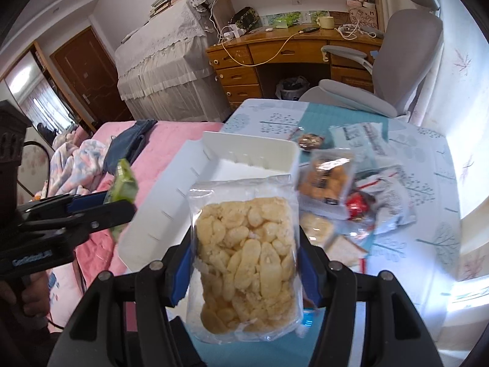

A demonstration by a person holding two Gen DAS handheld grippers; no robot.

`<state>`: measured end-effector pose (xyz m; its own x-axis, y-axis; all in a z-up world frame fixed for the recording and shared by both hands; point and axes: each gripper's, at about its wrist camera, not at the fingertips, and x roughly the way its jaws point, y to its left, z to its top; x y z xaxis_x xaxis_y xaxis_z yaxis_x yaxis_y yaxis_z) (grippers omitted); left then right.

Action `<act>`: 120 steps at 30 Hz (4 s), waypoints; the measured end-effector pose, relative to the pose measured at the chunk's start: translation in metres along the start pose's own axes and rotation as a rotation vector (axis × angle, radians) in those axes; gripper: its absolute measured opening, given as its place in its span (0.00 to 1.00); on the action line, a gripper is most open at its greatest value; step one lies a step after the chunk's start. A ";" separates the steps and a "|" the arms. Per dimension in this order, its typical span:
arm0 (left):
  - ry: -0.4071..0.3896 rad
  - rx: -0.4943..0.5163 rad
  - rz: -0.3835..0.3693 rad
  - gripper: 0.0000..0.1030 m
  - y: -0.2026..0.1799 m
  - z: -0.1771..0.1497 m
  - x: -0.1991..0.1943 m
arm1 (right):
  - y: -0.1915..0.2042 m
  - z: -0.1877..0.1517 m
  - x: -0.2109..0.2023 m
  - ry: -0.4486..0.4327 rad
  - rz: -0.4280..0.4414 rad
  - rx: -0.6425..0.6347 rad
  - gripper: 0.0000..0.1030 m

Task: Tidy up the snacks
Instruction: 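Lift both snacks and lower them into the white tray, opening both grippers, then move the left gripper to the blue-and-white wrapped biscuit and close on it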

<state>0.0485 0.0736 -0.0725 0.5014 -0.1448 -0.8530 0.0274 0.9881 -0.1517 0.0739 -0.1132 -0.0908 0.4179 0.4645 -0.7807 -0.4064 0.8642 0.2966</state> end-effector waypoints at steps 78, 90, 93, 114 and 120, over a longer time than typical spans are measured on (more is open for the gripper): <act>-0.058 -0.021 0.170 0.78 -0.176 -0.149 0.105 | -0.168 -0.068 0.034 0.325 0.029 0.400 0.82; -0.070 -0.146 0.272 0.78 -0.174 -0.159 0.153 | -0.165 -0.073 0.075 0.411 -0.002 0.350 0.82; -0.070 -0.152 0.291 0.78 -0.171 -0.156 0.159 | -0.165 -0.075 0.087 0.445 -0.013 0.337 0.82; -0.023 -0.284 0.298 0.78 -0.153 -0.132 0.198 | -0.116 -0.048 0.153 0.507 -0.106 0.134 0.77; -0.025 -0.294 0.298 0.71 -0.148 -0.127 0.203 | -0.098 -0.046 0.166 0.522 -0.102 0.113 0.71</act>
<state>0.0362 -0.1086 -0.2864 0.4710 0.1501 -0.8693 -0.3680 0.9290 -0.0390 0.1459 -0.1298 -0.2751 -0.0202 0.2445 -0.9694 -0.2826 0.9287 0.2401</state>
